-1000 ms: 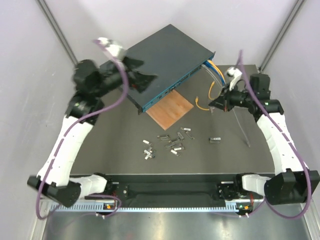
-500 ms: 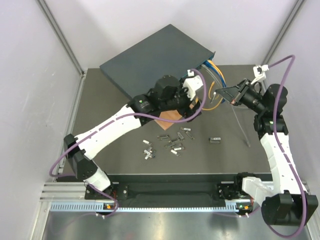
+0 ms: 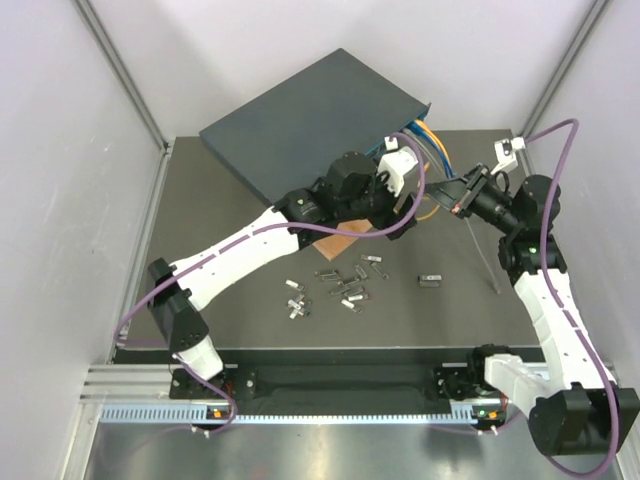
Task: Insert the plug into the switch port
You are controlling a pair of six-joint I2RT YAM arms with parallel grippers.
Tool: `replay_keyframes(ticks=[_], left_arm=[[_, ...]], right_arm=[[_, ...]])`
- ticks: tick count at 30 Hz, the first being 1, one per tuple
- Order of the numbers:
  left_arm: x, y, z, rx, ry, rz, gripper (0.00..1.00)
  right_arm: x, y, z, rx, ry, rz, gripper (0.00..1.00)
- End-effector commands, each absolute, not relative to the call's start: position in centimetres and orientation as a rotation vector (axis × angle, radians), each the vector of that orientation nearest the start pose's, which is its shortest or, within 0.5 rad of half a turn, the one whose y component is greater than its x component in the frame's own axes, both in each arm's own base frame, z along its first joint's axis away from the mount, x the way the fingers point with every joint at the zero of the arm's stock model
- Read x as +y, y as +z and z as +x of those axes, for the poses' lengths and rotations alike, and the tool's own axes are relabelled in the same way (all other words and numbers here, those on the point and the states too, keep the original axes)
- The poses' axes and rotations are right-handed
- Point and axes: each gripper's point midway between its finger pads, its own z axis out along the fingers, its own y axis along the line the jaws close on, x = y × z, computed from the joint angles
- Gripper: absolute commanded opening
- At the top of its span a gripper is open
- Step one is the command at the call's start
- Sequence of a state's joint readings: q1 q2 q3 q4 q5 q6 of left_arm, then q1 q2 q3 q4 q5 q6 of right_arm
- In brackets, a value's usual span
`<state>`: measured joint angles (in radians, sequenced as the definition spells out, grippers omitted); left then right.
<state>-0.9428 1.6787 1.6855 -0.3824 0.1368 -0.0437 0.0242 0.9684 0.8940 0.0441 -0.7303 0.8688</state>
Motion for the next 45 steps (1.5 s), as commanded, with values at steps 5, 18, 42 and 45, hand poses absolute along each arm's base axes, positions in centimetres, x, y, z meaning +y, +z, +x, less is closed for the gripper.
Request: replay_keyframes(ticks=[5, 18, 42, 45], left_arm=[[-44.4, 33.0, 29.0, 1.738, -0.821, 0.841, 0.69], [-43.4, 34.0, 25.2, 1.680, -0.947, 1.009, 0.00], [-36.9, 31.4, 14.2, 2.008, -1.745, 1.286, 0.00], [-36.4, 29.9, 12.7, 2.090, -1.769, 1.301, 0.00]], right_arm=[[16.0, 35.4, 28.8, 1.690, 1.263, 0.074, 0.00], [15.3, 35.4, 28.1, 1.736, 1.084, -0.102, 0.50], [15.9, 31.3, 17.2, 1.148, 0.394, -1.633, 0.90], [17.1, 31.4, 16.0, 1.033, 0.393, -1.696, 0.75]])
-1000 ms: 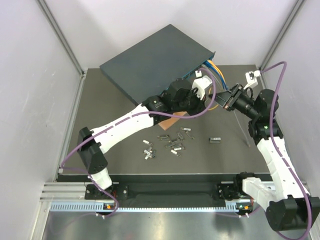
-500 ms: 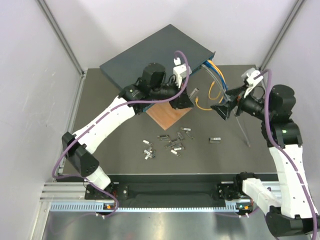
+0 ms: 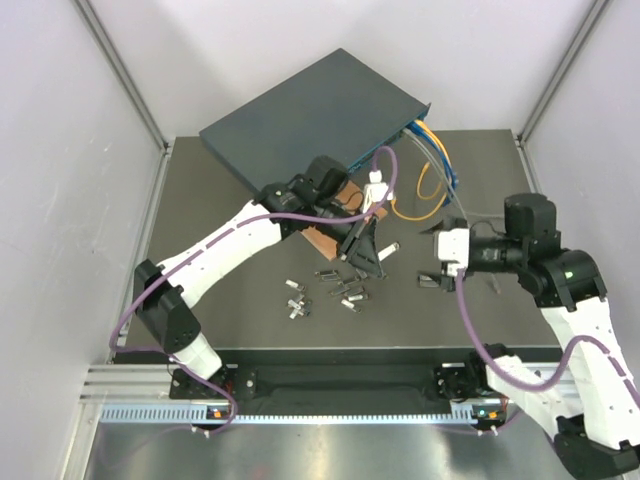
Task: Insert the plug into the switch port
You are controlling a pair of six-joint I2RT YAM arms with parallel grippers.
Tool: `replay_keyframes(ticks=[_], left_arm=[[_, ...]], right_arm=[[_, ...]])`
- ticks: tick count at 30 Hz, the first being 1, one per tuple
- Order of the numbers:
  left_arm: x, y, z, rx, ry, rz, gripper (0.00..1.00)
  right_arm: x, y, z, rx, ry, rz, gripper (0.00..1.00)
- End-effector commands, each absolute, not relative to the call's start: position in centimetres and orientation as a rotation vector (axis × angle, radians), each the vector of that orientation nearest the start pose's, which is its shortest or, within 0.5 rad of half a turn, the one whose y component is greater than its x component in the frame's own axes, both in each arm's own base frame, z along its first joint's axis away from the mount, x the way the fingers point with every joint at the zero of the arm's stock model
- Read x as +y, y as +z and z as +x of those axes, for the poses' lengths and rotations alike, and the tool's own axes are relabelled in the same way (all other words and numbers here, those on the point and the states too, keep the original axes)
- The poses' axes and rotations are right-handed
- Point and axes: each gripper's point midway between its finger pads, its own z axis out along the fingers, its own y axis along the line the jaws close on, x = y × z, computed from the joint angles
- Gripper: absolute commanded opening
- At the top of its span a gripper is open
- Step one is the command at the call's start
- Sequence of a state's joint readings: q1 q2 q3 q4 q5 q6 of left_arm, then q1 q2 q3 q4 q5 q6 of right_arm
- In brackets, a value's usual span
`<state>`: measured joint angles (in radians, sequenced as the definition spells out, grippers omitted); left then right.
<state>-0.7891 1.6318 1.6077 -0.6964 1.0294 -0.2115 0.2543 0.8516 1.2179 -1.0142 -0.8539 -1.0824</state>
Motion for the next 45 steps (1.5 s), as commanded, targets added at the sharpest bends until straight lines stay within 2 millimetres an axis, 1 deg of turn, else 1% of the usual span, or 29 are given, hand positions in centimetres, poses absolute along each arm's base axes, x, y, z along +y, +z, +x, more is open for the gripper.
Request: replay_keyframes(ticks=[1, 2, 3, 5, 6, 7, 8, 9, 10, 11, 12, 18, 21, 26, 28, 34, 41, 45], left_arm=[[-36.3, 29.8, 12.6, 2.097, -1.774, 1.302, 0.00], [-36.3, 29.6, 12.4, 2.105, -1.780, 1.305, 0.00], [-36.4, 29.3, 12.5, 2.122, -1.778, 1.298, 0.00], [-36.4, 29.1, 12.4, 2.136, -1.784, 1.292, 0.00], [-36.4, 29.0, 12.4, 2.140, -1.783, 1.293, 0.00], [-36.5, 28.8, 12.5, 2.148, -1.785, 1.289, 0.00], [-36.6, 28.9, 12.4, 2.152, -1.788, 1.284, 0.00], [-36.6, 28.8, 12.5, 2.153, -1.790, 1.284, 0.00], [-36.7, 28.7, 12.4, 2.161, -1.793, 1.282, 0.00], [-36.7, 28.8, 12.4, 2.166, -1.798, 1.276, 0.00], [-36.8, 28.6, 12.4, 2.172, -1.800, 1.273, 0.00], [-36.9, 28.4, 12.3, 2.186, -1.807, 1.269, 0.00], [-36.8, 28.1, 12.2, 2.195, -1.805, 1.271, 0.00], [-36.6, 28.0, 12.2, 2.196, -1.794, 1.274, 0.00], [-36.6, 28.0, 12.2, 2.197, -1.790, 1.278, 0.00], [-36.5, 27.5, 12.3, 2.217, -1.771, 1.284, 0.00], [-37.3, 27.9, 13.0, 2.213, -1.774, 1.282, 0.00], [-37.5, 27.8, 13.0, 2.218, -1.789, 1.276, 0.00]], right_arm=[[17.3, 31.4, 15.8, 1.017, 0.384, -1.702, 0.70], [17.7, 31.2, 15.8, 1.001, 0.381, -1.709, 0.68], [18.3, 31.1, 15.2, 0.972, 0.397, -1.735, 0.65], [18.7, 30.5, 15.4, 0.986, 0.395, -1.761, 0.59], [19.3, 30.5, 15.1, 0.964, 0.407, -1.781, 0.57], [19.5, 30.1, 15.5, 0.986, 0.396, -1.794, 0.51], [19.7, 29.9, 15.6, 0.990, 0.393, -1.803, 0.49], [20.4, 30.1, 15.4, 0.965, 0.393, -1.811, 0.49], [20.5, 29.8, 15.8, 0.986, 0.374, -1.817, 0.48], [20.7, 29.9, 15.9, 0.979, 0.363, -1.817, 0.47], [21.2, 29.8, 15.7, 0.965, 0.367, -1.831, 0.46], [21.5, 29.6, 16.5, 0.971, 0.295, -1.842, 0.42], [21.1, 29.6, 16.7, 0.981, 0.268, -1.843, 0.41], [20.0, 28.6, 17.3, 1.024, 0.196, -1.846, 0.40], [20.0, 28.8, 17.4, 1.022, 0.191, -1.838, 0.40], [20.3, 30.2, 17.2, 0.999, 0.209, -1.802, 0.39], [21.5, 30.4, 17.0, 0.958, 0.258, -1.814, 0.40], [21.8, 29.8, 17.1, 0.933, 0.250, -1.850, 0.40]])
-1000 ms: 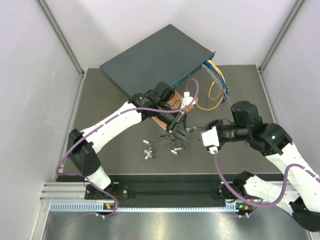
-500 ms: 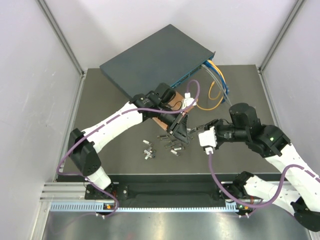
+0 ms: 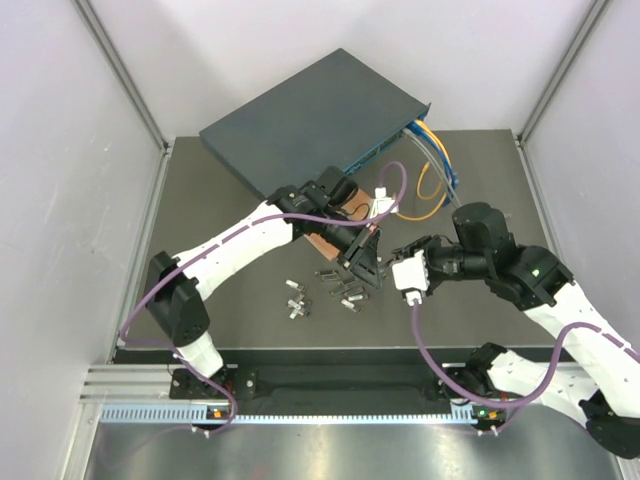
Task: Insert the plug into the switch port
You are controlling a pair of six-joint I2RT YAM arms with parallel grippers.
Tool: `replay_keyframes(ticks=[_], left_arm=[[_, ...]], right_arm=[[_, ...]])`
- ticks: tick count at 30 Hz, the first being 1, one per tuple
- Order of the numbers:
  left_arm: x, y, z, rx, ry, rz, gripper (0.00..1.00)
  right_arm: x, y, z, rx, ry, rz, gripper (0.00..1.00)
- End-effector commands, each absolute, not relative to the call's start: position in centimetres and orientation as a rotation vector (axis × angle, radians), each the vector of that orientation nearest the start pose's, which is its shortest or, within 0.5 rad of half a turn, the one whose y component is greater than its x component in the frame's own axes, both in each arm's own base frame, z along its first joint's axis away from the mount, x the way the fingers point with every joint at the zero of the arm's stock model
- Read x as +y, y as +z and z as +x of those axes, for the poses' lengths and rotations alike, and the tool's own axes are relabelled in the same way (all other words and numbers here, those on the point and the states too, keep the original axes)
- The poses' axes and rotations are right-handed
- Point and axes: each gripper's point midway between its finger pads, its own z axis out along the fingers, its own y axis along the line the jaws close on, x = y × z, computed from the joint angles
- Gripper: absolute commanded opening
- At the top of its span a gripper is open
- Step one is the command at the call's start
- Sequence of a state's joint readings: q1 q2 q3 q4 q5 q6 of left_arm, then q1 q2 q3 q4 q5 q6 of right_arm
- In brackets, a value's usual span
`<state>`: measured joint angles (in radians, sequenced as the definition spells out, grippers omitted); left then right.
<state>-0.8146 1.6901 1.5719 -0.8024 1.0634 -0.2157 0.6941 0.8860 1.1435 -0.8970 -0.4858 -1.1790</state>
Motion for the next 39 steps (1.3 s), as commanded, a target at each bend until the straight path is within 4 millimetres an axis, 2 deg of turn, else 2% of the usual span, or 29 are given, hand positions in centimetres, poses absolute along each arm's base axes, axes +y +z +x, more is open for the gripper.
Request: replay_keyframes(ticks=[1, 8, 12, 14, 16, 17, 19, 20, 22, 25, 26, 27, 28, 30, 31, 33, 34, 35, 36, 37, 38, 39], left_arm=[[-37.5, 27.9, 13.1, 2.210, -1.788, 1.277, 0.00], [-37.6, 28.0, 12.9, 2.209, -1.804, 1.276, 0.00], [-37.7, 28.0, 13.0, 2.201, -1.813, 1.275, 0.00], [-37.8, 28.1, 13.0, 2.198, -1.820, 1.275, 0.00], [-37.8, 28.2, 13.0, 2.190, -1.822, 1.276, 0.01], [-37.8, 28.4, 13.0, 2.180, -1.819, 1.279, 0.19], [-37.8, 28.7, 13.1, 2.140, -1.800, 1.294, 0.38], [-37.8, 29.1, 13.5, 2.118, -1.772, 1.293, 0.60], [-37.8, 29.9, 14.1, 2.058, -1.721, 1.304, 0.74], [-37.4, 32.3, 16.8, 1.975, -1.626, 1.247, 0.86], [-36.9, 33.7, 18.8, 1.940, -1.583, 1.191, 0.87], [-36.6, 34.7, 20.0, 1.928, -1.567, 1.144, 0.89], [-35.6, 36.6, 22.3, 1.868, -1.526, 1.075, 0.89], [-34.4, 38.8, 24.7, 1.835, -1.511, 0.953, 0.90], [-32.8, 41.2, 27.2, 1.739, -1.457, 0.876, 0.91], [-31.0, 43.8, 28.9, 1.701, -1.458, 0.737, 0.94], [-29.0, 45.4, 30.0, 1.651, -1.416, 0.669, 0.97], [-28.1, 47.0, 30.6, 1.584, -1.386, 0.634, 0.98], [-27.0, 48.0, 30.9, 1.570, -1.383, 0.574, 0.98], [-24.8, 49.0, 31.4, 1.543, -1.328, 0.505, 0.98], [-23.6, 49.6, 31.7, 1.527, -1.300, 0.462, 0.98], [-22.5, 49.9, 31.9, 1.527, -1.275, 0.412, 0.99]], right_arm=[[21.8, 29.5, 17.2, 0.935, 0.245, -1.858, 0.39], [21.5, 29.0, 17.8, 0.900, 0.166, -1.895, 0.32], [21.3, 28.6, 17.9, 0.901, 0.152, -1.906, 0.19], [21.3, 28.6, 17.8, 0.895, 0.147, -1.913, 0.16], [21.3, 28.3, 17.8, 0.897, 0.148, -1.923, 0.06], [21.3, 28.3, 17.7, 0.899, 0.151, -1.921, 0.01], [21.3, 28.4, 17.7, 0.908, 0.159, -1.915, 0.00], [21.3, 28.4, 17.6, 0.926, 0.170, -1.904, 0.00], [21.3, 28.4, 17.7, 0.949, 0.178, -1.884, 0.00], [21.0, 28.0, 17.4, 1.017, 0.208, -1.844, 0.00], [20.8, 28.1, 17.3, 1.047, 0.223, -1.810, 0.00], [20.7, 27.8, 17.3, 1.075, 0.234, -1.795, 0.00], [20.7, 27.7, 17.1, 1.116, 0.260, -1.766, 0.00], [20.5, 27.6, 17.1, 1.160, 0.279, -1.718, 0.00], [20.5, 27.7, 17.3, 1.215, 0.298, -1.653, 0.00], [20.5, 27.9, 17.7, 1.275, 0.316, -1.579, 0.00], [20.6, 28.0, 17.9, 1.346, 0.353, -1.510, 0.00], [20.7, 28.0, 18.2, 1.384, 0.365, -1.477, 0.00], [20.8, 28.7, 18.8, 1.414, 0.362, -1.426, 0.00], [20.9, 28.8, 18.9, 1.477, 0.398, -1.369, 0.00], [21.2, 28.3, 19.4, 1.529, 0.410, -1.354, 0.00], [21.2, 29.2, 19.9, 1.554, 0.403, -1.311, 0.00]])
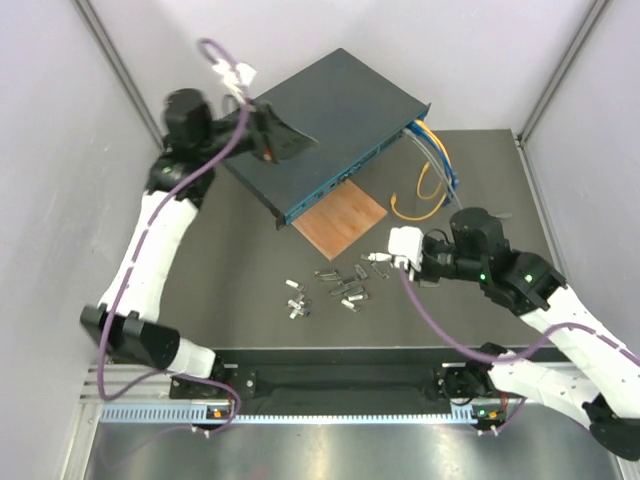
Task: Insert the plug into the switch port
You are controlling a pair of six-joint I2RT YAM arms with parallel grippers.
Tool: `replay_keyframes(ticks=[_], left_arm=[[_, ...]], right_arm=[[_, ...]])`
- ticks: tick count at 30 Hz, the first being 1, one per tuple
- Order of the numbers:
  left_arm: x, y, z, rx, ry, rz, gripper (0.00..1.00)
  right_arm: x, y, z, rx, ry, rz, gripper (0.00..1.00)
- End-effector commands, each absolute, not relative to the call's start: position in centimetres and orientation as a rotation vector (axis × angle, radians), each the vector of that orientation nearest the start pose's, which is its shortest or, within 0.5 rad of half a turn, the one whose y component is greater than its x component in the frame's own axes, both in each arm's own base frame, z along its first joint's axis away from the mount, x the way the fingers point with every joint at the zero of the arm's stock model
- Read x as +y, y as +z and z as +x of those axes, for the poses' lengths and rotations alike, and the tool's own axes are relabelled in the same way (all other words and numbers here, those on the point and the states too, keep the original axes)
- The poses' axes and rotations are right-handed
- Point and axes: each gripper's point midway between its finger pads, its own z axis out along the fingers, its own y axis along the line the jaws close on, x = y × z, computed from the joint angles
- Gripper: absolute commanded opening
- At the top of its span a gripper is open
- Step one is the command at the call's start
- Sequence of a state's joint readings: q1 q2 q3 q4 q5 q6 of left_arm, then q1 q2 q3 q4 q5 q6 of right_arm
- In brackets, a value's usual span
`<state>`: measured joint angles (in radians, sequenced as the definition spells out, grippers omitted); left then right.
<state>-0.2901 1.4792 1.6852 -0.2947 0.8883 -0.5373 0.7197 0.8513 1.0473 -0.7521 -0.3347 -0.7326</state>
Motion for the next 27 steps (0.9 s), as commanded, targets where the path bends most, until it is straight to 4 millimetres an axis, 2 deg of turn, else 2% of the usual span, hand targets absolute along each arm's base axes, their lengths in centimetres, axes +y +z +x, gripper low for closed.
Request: replay_keyframes(ticks=[1, 2, 3, 4, 6, 7, 9, 10, 12, 13, 14, 16, 19, 21, 22, 24, 25, 27], left_arm=[[-19.8, 50.1, 32.2, 1.514, -1.211, 0.323, 0.99], [-18.6, 50.3, 32.0, 1.495, -1.190, 0.284, 0.99], [-17.4, 51.5, 31.6, 1.430, -1.182, 0.255, 0.99], [-15.5, 51.1, 30.9, 1.408, -1.145, 0.201, 0.99], [-13.8, 51.2, 30.4, 1.375, -1.113, 0.111, 0.99], [-12.0, 50.2, 30.1, 1.391, -1.076, 0.025, 0.99], [-10.5, 48.9, 30.0, 1.403, -1.078, -0.109, 0.99], [-9.4, 47.0, 29.9, 1.421, -1.064, -0.176, 0.99], [-8.3, 45.3, 29.9, 1.439, -1.063, -0.288, 0.99], [-7.6, 42.8, 30.5, 1.493, -1.056, -0.368, 0.99], [-7.1, 41.9, 30.7, 1.504, -1.050, -0.410, 0.99], [-6.7, 39.8, 31.0, 1.533, -1.070, -0.478, 0.98], [-6.8, 37.7, 31.7, 1.568, -1.103, -0.530, 0.97], [-6.9, 37.2, 32.2, 1.568, -1.137, -0.547, 0.98], [-7.1, 36.2, 32.6, 1.592, -1.160, -0.564, 0.98], [-7.2, 36.0, 33.0, 1.584, -1.196, -0.569, 0.97], [-7.4, 35.2, 33.3, 1.604, -1.217, -0.577, 0.96], [-7.7, 35.1, 33.9, 1.598, -1.260, -0.568, 0.94]], right_arm=[[21.3, 29.0, 19.9, 1.617, 0.430, -1.277, 0.00], [21.5, 29.2, 20.9, 1.659, 0.411, -1.247, 0.00], [21.6, 29.1, 21.2, 1.681, 0.410, -1.240, 0.00], [21.7, 28.9, 21.4, 1.693, 0.409, -1.239, 0.00], [22.1, 29.4, 22.1, 1.696, 0.405, -1.201, 0.00], [22.4, 29.9, 22.3, 1.701, 0.421, -1.166, 0.00], [22.9, 30.6, 23.1, 1.724, 0.423, -1.127, 0.00], [23.0, 30.7, 23.6, 1.743, 0.419, -1.104, 0.00], [23.2, 30.5, 24.8, 1.819, 0.396, -1.049, 0.00], [23.3, 30.3, 25.1, 1.858, 0.393, -1.025, 0.00], [23.5, 29.9, 25.7, 1.903, 0.379, -1.016, 0.00], [23.4, 29.7, 26.3, 1.955, 0.356, -0.978, 0.00], [23.7, 29.6, 27.3, 1.993, 0.336, -0.931, 0.00], [23.4, 30.1, 28.3, 2.003, 0.293, -0.876, 0.00], [23.3, 30.0, 28.5, 2.017, 0.287, -0.852, 0.00], [23.4, 29.9, 29.2, 2.028, 0.265, -0.831, 0.00], [23.5, 30.0, 29.4, 2.023, 0.269, -0.818, 0.00], [23.7, 29.7, 29.7, 2.026, 0.266, -0.812, 0.00]])
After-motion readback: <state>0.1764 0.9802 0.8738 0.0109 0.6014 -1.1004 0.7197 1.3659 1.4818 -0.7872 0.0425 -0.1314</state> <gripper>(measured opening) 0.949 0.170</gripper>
